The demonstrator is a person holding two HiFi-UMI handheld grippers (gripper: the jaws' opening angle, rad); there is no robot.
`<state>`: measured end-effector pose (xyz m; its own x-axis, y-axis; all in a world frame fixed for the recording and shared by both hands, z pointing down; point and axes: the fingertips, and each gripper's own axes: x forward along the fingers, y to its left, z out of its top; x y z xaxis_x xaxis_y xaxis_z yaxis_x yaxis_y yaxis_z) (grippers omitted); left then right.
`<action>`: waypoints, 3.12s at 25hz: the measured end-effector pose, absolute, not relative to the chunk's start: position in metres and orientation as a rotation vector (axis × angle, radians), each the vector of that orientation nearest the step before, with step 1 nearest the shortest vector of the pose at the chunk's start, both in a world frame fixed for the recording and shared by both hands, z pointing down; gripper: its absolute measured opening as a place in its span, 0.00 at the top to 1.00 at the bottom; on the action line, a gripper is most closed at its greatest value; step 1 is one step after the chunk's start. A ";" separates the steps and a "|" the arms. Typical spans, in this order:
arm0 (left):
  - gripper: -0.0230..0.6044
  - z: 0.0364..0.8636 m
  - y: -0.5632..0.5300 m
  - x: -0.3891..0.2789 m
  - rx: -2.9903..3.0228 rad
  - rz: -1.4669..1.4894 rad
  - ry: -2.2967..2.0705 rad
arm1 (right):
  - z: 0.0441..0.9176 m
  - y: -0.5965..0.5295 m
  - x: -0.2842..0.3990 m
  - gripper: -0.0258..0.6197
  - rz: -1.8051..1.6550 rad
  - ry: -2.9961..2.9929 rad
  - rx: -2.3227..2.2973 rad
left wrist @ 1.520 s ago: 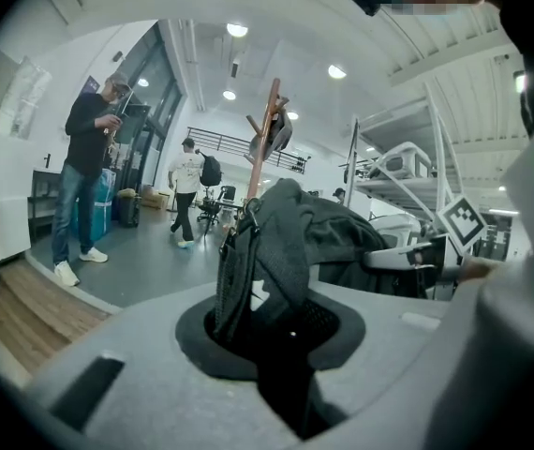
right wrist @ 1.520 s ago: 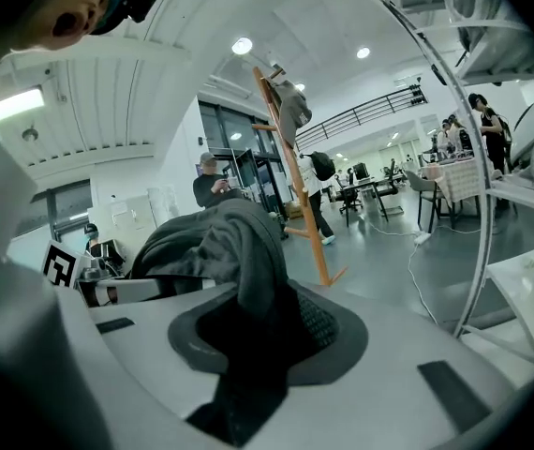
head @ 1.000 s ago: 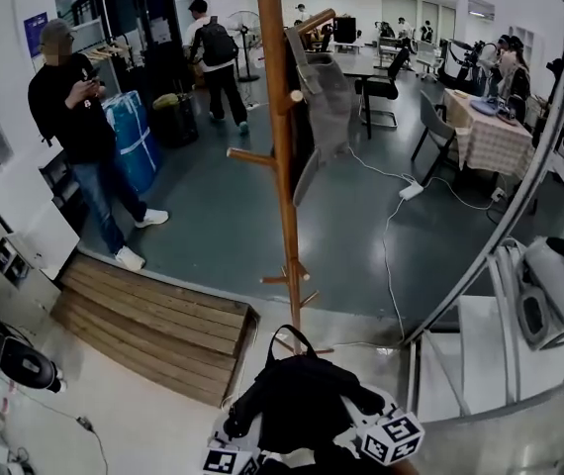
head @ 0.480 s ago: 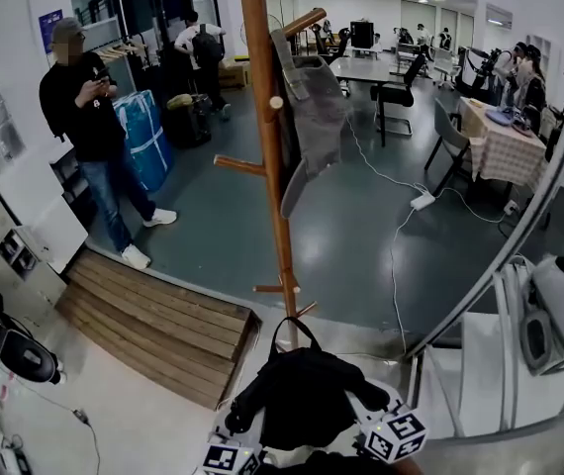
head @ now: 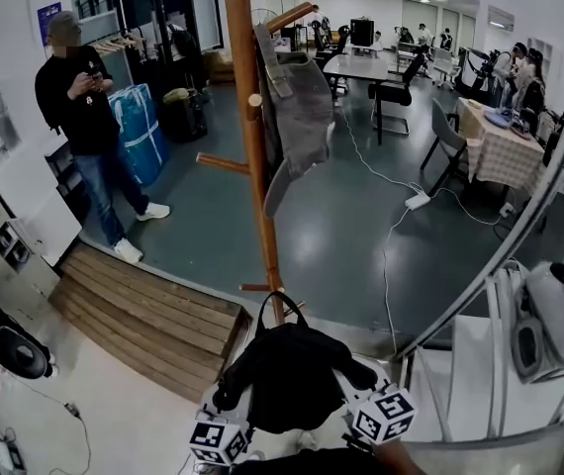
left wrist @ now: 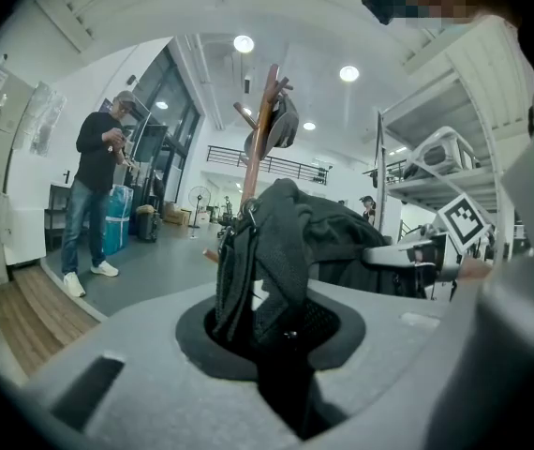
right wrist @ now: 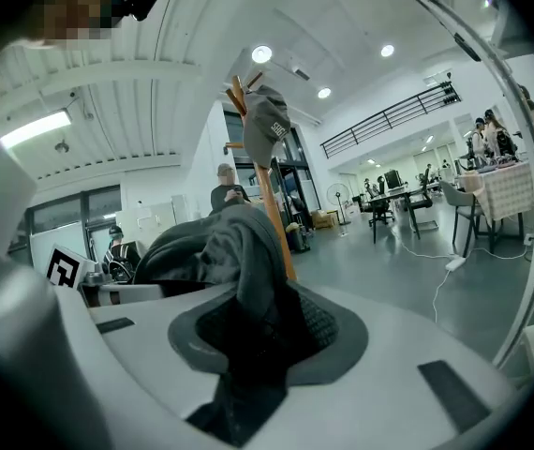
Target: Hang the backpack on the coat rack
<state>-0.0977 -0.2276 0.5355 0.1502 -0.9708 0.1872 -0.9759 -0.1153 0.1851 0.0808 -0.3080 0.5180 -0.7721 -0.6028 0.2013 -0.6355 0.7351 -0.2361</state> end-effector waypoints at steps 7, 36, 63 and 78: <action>0.84 0.543 -0.256 -0.097 2.185 0.036 -1.886 | 0.526 -0.337 0.082 0.79 0.462 -2.819 1.014; 0.84 0.609 -0.333 -0.132 2.027 0.109 -1.888 | 0.590 -0.420 0.040 0.79 0.556 -2.734 0.940; 0.83 0.662 -0.373 -0.158 1.922 0.189 -1.858 | 0.640 -0.454 0.014 0.79 0.574 -2.646 0.943; 0.68 0.675 -0.374 -0.161 1.925 0.241 -1.802 | 0.643 -0.458 0.017 0.64 0.532 -2.602 0.989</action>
<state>-0.1614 -0.3739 0.6745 0.1138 -0.8873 0.4470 -0.9736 -0.0099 0.2281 0.0174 -0.4576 0.6428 -0.7152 -0.5691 0.4057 -0.6827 0.6931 -0.2313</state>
